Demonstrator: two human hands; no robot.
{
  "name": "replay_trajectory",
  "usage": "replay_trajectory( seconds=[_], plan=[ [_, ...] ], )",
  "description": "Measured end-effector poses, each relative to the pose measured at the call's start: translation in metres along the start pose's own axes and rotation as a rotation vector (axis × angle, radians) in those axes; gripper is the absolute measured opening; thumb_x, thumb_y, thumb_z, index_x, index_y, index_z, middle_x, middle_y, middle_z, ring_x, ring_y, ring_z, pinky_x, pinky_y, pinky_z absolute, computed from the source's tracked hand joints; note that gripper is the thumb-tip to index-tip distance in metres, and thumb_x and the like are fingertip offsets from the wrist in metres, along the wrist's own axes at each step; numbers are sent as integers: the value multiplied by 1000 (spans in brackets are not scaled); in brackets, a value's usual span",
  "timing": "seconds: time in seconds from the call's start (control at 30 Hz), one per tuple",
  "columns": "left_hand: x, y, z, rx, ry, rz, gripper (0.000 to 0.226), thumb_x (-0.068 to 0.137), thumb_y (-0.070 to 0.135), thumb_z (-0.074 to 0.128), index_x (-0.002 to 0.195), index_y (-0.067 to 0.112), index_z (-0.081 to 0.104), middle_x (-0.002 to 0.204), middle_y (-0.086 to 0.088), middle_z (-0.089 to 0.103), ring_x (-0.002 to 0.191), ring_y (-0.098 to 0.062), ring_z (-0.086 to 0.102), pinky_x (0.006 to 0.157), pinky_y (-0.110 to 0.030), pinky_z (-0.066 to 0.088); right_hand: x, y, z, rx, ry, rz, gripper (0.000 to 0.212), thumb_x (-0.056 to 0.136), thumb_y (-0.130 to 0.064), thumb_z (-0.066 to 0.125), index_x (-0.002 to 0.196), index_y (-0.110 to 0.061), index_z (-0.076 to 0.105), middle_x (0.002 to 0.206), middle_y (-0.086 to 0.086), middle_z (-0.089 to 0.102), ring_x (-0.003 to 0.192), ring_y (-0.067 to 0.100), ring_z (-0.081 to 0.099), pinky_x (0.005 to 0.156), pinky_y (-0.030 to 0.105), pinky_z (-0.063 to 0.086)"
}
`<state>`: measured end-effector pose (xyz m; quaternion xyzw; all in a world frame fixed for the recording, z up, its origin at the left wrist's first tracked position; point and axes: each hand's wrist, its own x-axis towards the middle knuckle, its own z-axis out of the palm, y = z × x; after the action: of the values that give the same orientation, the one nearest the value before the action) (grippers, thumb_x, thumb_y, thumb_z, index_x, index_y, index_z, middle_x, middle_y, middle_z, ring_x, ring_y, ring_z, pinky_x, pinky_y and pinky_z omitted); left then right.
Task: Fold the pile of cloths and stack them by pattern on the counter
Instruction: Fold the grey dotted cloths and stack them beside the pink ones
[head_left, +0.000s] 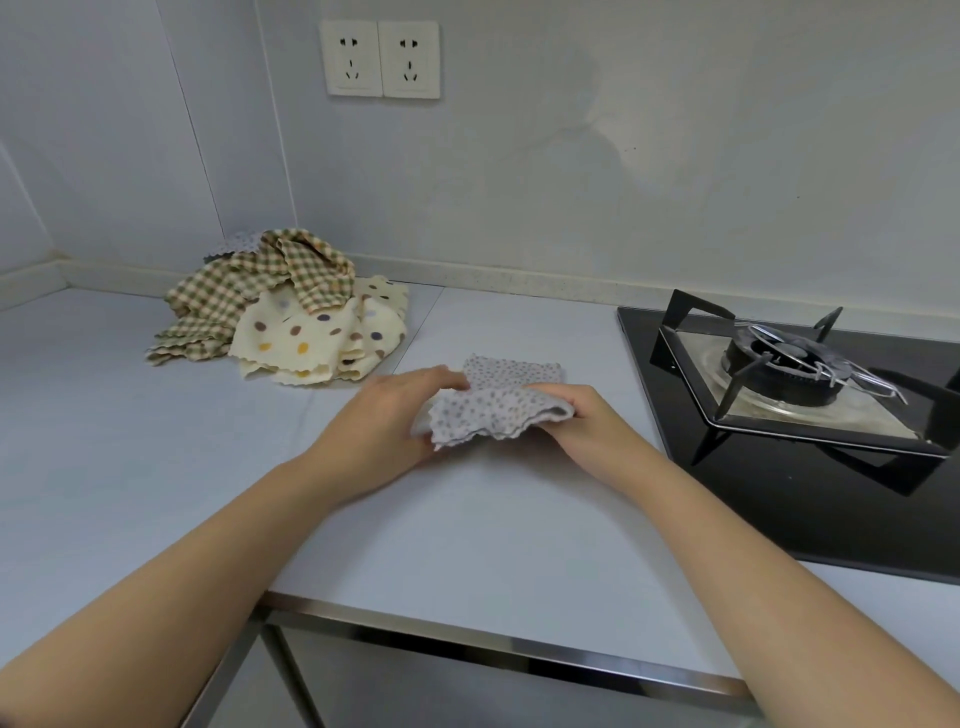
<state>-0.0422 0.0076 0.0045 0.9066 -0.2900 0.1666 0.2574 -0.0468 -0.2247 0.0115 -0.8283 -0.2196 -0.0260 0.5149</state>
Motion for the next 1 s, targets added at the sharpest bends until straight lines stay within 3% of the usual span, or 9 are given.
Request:
replay_trajectory(
  seconds=[0.1,0.2,0.27,0.37,0.47,0.6,0.73,0.83,1.0],
  plan=[
    [5,13,3,-284,84,-187,15,88,11,56,81,24,61,80,7,67,74,-10,58,69,-31,43,2,-4,-3,40,76,64,20,95,-13,55,94,0,70,85,8,69,84,16,63,81,27,47],
    [10,21,3,-356,105,-398,40,97,32,50,63,14,42,59,0,47,56,-10,44,56,-28,34,2,-5,-5,51,169,189,67,89,-53,52,88,14,50,86,35,54,71,38,52,68,43,45],
    [13,21,3,-410,74,-486,45,98,41,46,63,13,39,62,-5,47,57,-15,47,59,-30,37,2,-4,-3,45,185,229,64,89,-51,52,85,12,49,87,32,60,77,44,58,71,48,50],
    [15,24,3,-439,40,-599,43,97,42,45,67,11,46,68,-14,57,61,-31,59,67,-40,52,4,0,2,-43,245,294,41,91,-33,54,79,6,54,75,14,61,72,24,59,65,32,44],
    [15,31,6,-284,7,-669,34,98,30,45,70,11,45,66,-7,58,60,-25,62,63,-32,49,5,5,5,-237,277,330,31,88,-29,56,78,0,58,66,9,58,65,21,55,59,30,38],
    [13,33,9,-123,-23,-675,7,94,22,48,98,18,51,78,-6,63,62,-21,64,62,-34,54,7,3,11,-456,272,365,16,88,-32,56,84,-16,60,73,0,64,72,23,60,60,31,42],
    [7,40,13,283,-16,-539,27,90,24,54,112,18,39,85,-2,60,73,-24,59,55,-32,41,9,-3,16,-710,272,364,16,89,-34,54,97,-22,60,92,-1,65,81,23,55,63,29,39],
    [8,32,14,390,6,-295,45,87,24,57,129,23,40,123,1,49,105,-22,54,81,-35,44,8,-4,12,-813,254,354,23,91,-44,53,102,-24,56,97,-5,63,81,21,50,65,29,35],
    [6,25,6,217,-90,-270,10,90,32,51,95,27,60,101,9,59,95,-14,56,90,-35,38,2,-2,4,-546,103,245,17,89,-45,58,96,-30,54,90,-10,58,80,14,58,63,31,43]
  ],
)
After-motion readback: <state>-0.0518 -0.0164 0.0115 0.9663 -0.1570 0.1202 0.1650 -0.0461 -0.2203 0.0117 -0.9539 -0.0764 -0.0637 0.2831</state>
